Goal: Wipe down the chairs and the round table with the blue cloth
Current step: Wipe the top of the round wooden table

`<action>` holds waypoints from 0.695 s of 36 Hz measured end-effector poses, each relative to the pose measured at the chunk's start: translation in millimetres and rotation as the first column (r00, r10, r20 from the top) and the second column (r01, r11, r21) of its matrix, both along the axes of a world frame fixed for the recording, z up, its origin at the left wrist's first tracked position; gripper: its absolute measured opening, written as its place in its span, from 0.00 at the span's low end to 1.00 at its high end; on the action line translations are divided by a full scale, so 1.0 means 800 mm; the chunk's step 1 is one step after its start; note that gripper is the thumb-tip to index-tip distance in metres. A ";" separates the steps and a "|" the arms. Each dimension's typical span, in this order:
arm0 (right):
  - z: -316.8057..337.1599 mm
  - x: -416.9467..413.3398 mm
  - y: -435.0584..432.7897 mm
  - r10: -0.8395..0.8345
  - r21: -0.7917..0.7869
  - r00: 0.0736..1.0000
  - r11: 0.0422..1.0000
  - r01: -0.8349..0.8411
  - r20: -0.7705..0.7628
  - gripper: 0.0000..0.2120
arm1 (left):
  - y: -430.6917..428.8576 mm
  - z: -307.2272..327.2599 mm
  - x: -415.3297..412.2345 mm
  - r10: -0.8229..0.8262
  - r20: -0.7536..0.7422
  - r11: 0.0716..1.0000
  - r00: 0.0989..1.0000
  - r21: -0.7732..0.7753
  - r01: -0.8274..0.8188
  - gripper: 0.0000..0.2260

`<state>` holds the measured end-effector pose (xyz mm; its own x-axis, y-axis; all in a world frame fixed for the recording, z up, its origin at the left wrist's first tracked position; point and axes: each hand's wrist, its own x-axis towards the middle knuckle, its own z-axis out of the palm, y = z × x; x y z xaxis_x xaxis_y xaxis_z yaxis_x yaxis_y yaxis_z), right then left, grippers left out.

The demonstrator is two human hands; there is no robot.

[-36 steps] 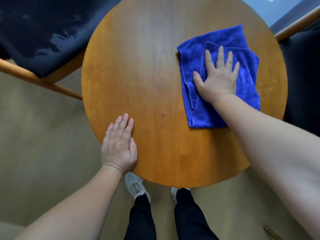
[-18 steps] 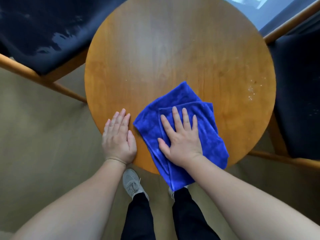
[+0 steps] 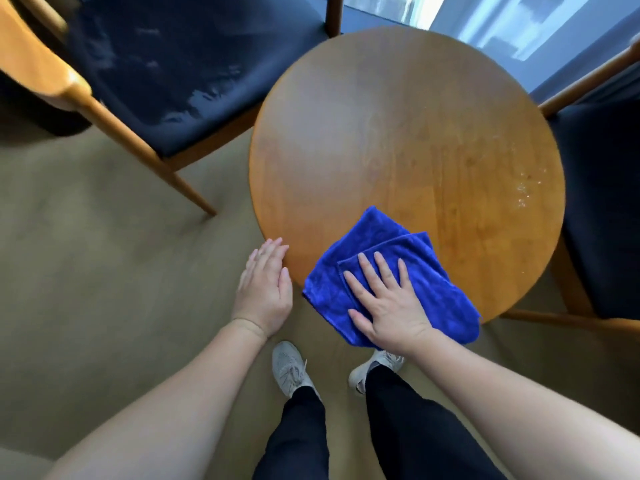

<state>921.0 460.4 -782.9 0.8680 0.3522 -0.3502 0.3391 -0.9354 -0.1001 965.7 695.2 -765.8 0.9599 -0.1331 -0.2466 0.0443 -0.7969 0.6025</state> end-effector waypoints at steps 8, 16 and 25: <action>-0.006 0.051 0.030 0.165 0.119 0.986 0.978 -0.168 0.038 0.30 | 0.036 0.009 0.021 0.017 -0.012 0.990 1.000 0.137 -0.016 0.25; -0.015 0.108 0.025 0.231 0.178 0.969 0.954 -0.242 0.084 0.30 | 0.058 0.012 0.060 0.003 -0.091 0.972 0.996 0.235 0.019 0.25; -0.010 0.213 0.012 0.163 0.117 0.986 0.979 -0.165 0.021 0.30 | 0.049 0.017 0.078 0.088 -0.107 0.972 0.990 0.224 -0.063 0.25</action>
